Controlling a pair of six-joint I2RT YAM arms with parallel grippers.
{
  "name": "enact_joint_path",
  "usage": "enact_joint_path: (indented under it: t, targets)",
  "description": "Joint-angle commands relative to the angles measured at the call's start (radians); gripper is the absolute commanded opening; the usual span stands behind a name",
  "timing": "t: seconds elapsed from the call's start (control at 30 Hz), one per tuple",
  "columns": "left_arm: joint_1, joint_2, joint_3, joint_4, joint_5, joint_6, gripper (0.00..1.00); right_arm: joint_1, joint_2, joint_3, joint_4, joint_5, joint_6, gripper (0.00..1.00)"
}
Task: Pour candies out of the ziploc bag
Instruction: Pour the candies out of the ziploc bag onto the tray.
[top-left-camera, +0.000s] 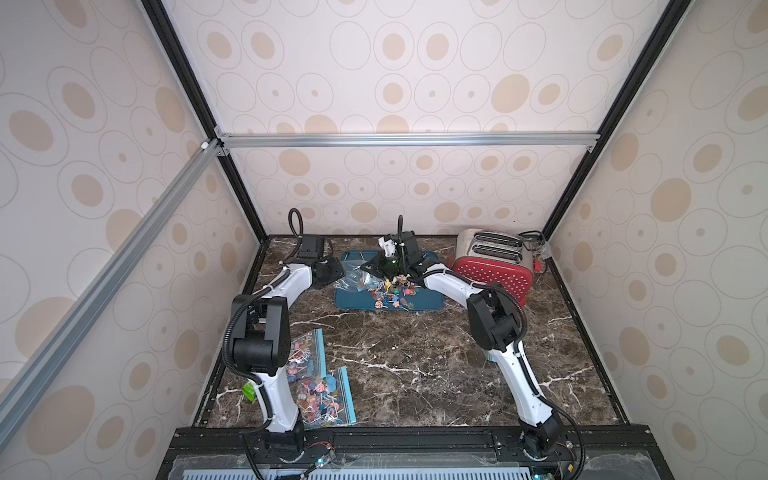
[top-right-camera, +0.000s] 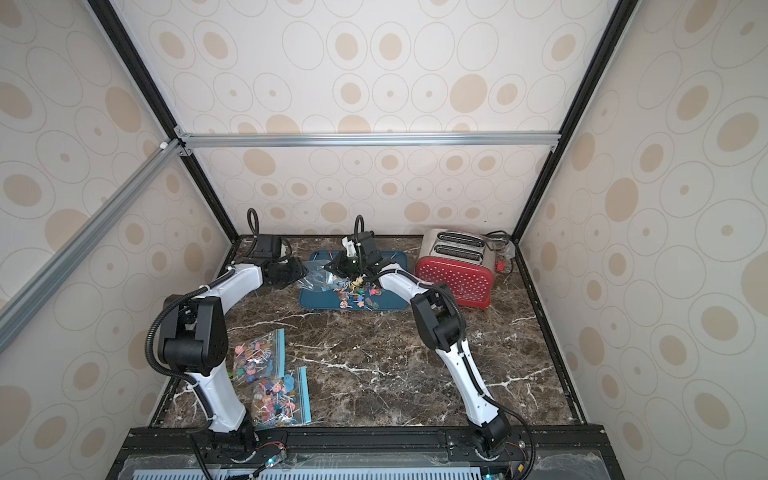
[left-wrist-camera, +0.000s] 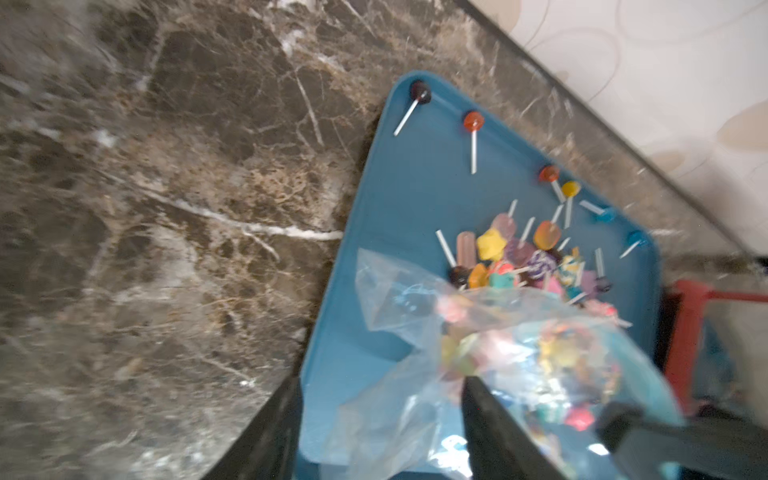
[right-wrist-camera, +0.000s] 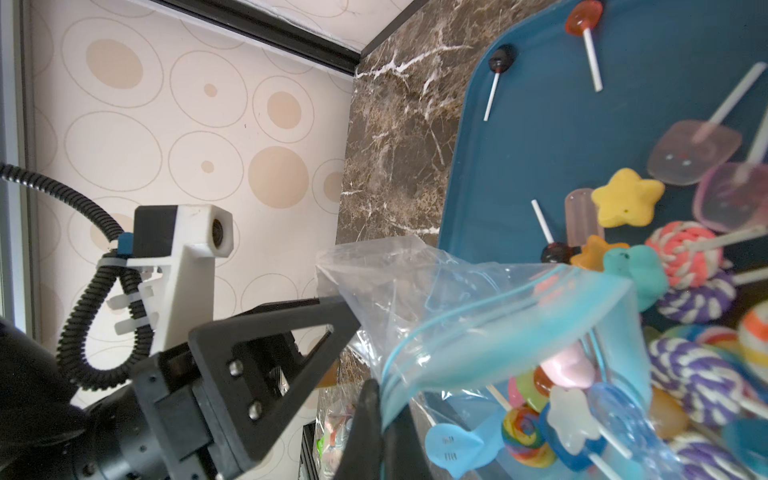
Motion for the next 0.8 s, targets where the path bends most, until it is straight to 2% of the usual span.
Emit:
enact_joint_path:
  t: [0.0, 0.2, 0.37, 0.77]
  targets:
    - [0.003, 0.003, -0.016, 0.078, 0.056, -0.010, 0.44, -0.001, -0.030, -0.019, 0.016, -0.008, 0.002, 0.00]
    - [0.004, 0.019, -0.017, 0.087, 0.078, -0.015, 0.28, -0.001, -0.037, -0.034, 0.023, -0.008, 0.002, 0.00]
    - [0.003, -0.004, -0.025, 0.092, 0.086, -0.012, 0.00, -0.001, -0.048, -0.053, 0.032, -0.007, 0.002, 0.00]
    - [-0.005, -0.155, -0.005, 0.036, 0.130, 0.075, 0.00, -0.016, -0.100, -0.176, 0.088, 0.016, -0.008, 0.00]
